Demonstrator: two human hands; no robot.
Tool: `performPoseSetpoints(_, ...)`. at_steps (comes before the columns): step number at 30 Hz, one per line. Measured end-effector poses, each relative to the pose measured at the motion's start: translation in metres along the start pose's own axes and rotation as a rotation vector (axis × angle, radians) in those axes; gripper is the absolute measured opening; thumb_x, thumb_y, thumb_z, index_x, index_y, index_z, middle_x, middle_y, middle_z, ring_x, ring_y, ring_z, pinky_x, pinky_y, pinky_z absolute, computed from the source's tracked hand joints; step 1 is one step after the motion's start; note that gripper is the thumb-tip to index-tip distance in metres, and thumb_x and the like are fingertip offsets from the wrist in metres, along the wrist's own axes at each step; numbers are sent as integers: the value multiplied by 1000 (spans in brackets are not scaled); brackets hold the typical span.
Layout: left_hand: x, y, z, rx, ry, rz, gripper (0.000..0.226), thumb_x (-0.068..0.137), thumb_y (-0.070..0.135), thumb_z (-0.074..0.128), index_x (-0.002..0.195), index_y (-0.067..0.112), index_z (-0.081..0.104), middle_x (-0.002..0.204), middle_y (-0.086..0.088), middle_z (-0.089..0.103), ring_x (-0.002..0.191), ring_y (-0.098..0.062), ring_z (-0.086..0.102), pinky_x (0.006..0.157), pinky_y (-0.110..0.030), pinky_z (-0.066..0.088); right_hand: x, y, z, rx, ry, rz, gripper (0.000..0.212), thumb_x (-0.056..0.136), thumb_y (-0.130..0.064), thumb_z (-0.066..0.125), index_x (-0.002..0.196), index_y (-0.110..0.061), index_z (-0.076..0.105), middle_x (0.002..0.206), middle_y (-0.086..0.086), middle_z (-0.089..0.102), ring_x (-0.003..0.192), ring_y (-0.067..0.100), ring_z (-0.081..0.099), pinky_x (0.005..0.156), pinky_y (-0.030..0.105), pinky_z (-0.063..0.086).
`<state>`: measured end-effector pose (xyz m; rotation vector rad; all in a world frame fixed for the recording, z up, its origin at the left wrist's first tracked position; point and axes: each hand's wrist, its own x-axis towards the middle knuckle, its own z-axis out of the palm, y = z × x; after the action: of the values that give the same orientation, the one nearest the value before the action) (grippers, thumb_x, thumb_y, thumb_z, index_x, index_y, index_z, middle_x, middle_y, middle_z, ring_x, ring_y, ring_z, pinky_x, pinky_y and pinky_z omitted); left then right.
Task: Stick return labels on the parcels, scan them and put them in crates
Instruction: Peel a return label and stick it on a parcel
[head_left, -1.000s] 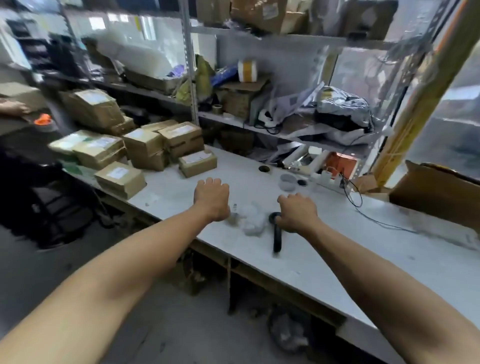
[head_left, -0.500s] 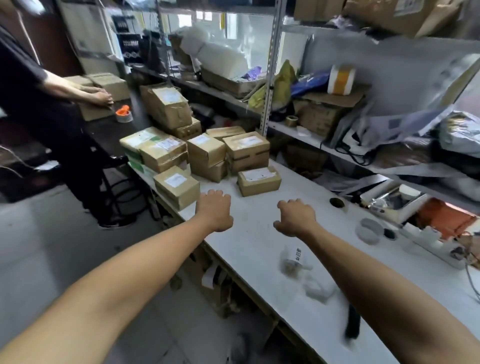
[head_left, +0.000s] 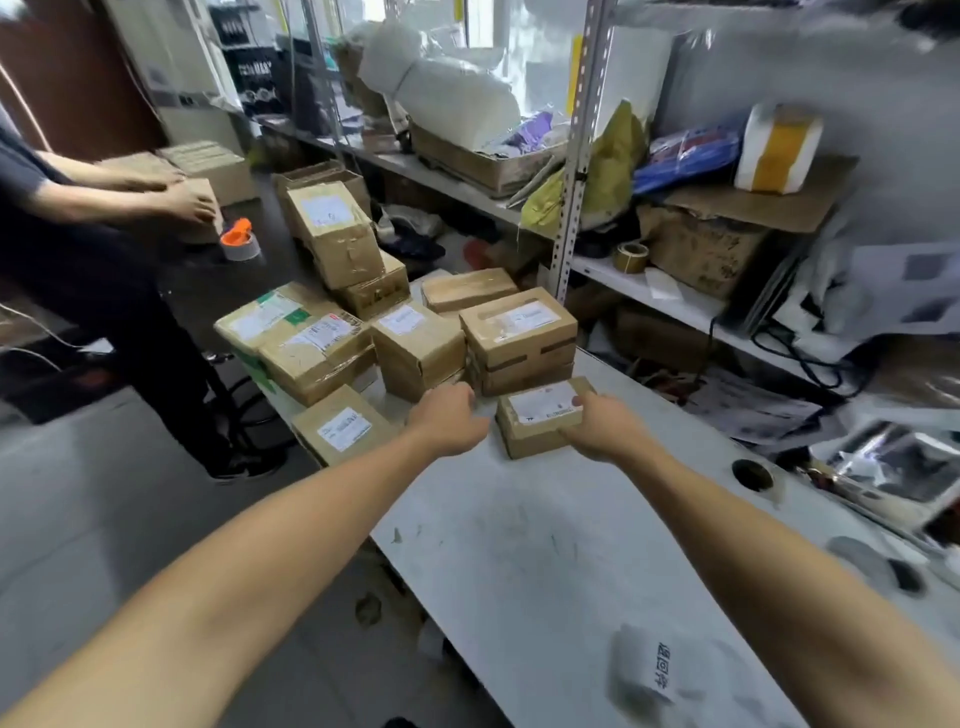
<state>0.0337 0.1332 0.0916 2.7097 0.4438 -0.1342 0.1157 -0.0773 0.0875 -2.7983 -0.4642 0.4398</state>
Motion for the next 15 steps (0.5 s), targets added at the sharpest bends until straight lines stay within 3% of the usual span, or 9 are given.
performPoseSetpoints(3,40,2,-7,-31,15,25,39,87,41,65,120,20,57,118,-2,57,108,-24,56,87,-40,53,33,-10,1,214,-42,84,59,96,-40,60,145,-12,47,143,10,55,127,29,54,103,38,45)
performPoseSetpoints(7,101,-1,-13,-9,49,76,69,78,48,75,137,22,50,130,-3,55,118,-23,53,96,-43,53,88,-14,24,392,-40,146,70,83,-56,61,142,-21,48,132,4,63,116,26,62,98,48,53)
performPoseSetpoints(12,180,-3,-16,155,47,177,101,67,61,83,149,21,38,152,-4,39,141,-26,34,112,-45,40,123,-30,30,615,19,246,57,95,-45,58,144,-16,48,137,3,59,115,23,61,94,38,53)
performPoseSetpoints(15,217,-4,-15,214,-22,185,114,63,66,84,153,22,32,163,-10,23,151,-32,18,122,-51,24,139,-35,38,737,40,371,56,99,-43,56,147,-16,45,141,4,54,121,24,58,96,34,50)
